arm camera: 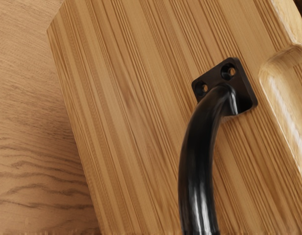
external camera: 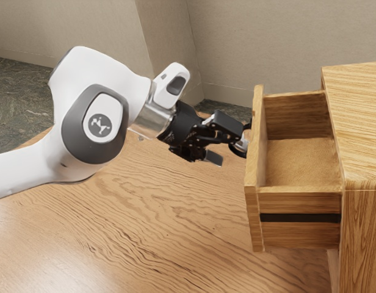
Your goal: Pull the drawer handle with one arm to open the drawer
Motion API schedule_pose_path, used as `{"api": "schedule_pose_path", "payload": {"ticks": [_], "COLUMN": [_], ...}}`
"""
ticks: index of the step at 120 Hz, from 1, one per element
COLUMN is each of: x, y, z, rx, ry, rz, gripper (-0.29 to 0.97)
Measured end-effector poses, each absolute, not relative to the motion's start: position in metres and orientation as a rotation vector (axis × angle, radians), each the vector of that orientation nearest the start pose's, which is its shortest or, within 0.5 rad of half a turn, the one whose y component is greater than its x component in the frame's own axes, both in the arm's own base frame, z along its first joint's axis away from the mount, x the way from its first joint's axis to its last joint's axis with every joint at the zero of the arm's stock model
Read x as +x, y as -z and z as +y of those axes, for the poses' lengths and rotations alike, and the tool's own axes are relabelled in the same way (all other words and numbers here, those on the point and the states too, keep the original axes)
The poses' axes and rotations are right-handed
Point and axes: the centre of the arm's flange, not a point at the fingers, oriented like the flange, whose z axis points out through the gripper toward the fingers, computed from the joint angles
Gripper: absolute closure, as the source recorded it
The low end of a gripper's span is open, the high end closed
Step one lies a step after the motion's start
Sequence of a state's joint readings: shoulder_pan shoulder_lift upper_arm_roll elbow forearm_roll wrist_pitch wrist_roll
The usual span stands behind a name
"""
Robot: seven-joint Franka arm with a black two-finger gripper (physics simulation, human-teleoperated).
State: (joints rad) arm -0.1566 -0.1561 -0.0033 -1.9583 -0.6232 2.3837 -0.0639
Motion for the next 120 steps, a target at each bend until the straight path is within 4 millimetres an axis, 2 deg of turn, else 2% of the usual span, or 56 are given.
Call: {"api": "schedule_pose_path", "payload": {"ticks": [18, 25, 63, 95, 120], "x": [0.523, 0.515, 0.498, 0.476, 0.462], "y": [-0.615, -0.614, -0.61, -0.608, -0.606], "z": [-0.071, -0.071, -0.031, 0.014, 0.028], "rx": [2.419, 2.416, 2.43, 2.398, 2.369], "ry": [-0.666, -0.665, -0.685, -0.702, -0.7], "rz": [0.341, 0.338, 0.406, 0.499, 0.538], "gripper": [0.03, 0.03, 0.02, 0.02, 0.02]}}
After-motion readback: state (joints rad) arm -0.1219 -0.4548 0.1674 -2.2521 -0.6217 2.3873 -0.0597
